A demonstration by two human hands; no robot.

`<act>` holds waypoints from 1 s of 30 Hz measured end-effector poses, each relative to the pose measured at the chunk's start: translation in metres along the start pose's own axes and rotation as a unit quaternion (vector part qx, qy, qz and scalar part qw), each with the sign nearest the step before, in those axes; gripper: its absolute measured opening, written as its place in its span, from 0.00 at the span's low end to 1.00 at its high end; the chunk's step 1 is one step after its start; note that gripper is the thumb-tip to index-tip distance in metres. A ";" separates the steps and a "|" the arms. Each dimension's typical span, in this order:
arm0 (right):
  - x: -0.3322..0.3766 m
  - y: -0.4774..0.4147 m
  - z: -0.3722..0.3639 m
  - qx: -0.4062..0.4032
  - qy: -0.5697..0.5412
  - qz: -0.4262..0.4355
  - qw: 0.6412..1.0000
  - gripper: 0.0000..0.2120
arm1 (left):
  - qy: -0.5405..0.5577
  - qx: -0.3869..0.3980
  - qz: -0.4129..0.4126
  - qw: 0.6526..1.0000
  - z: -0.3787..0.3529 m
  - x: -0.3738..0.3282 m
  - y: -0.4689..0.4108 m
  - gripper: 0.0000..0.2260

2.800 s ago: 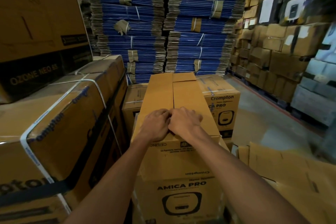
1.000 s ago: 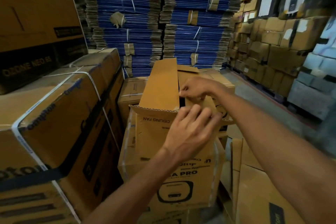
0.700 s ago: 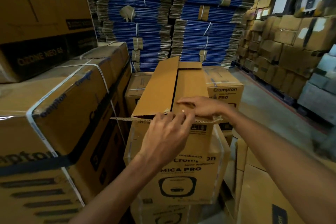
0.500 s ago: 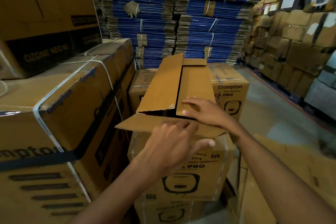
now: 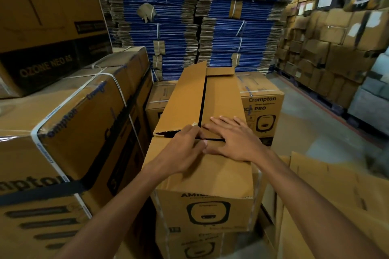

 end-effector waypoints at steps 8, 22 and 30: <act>0.002 0.003 0.000 -0.011 0.019 0.005 1.000 0.43 | -0.152 -0.100 0.007 0.983 0.036 0.005 -0.010 0.23; 0.002 0.006 -0.001 -0.007 0.009 0.007 1.000 0.42 | -0.553 -0.165 0.062 0.814 0.082 0.034 -0.039 0.26; 0.001 -0.001 0.005 0.014 0.009 0.019 1.000 0.39 | -0.136 -0.172 0.119 0.968 0.107 0.045 -0.045 0.19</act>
Point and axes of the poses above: each hand's wrist, its own y-axis away from the middle knuckle, its own z-axis out of the back of the hand, x = y × z, the point moved 3 cm from there along -y, towards the middle knuckle, and after that the axes turned 3 degrees about -y, right-handed, at the moved point
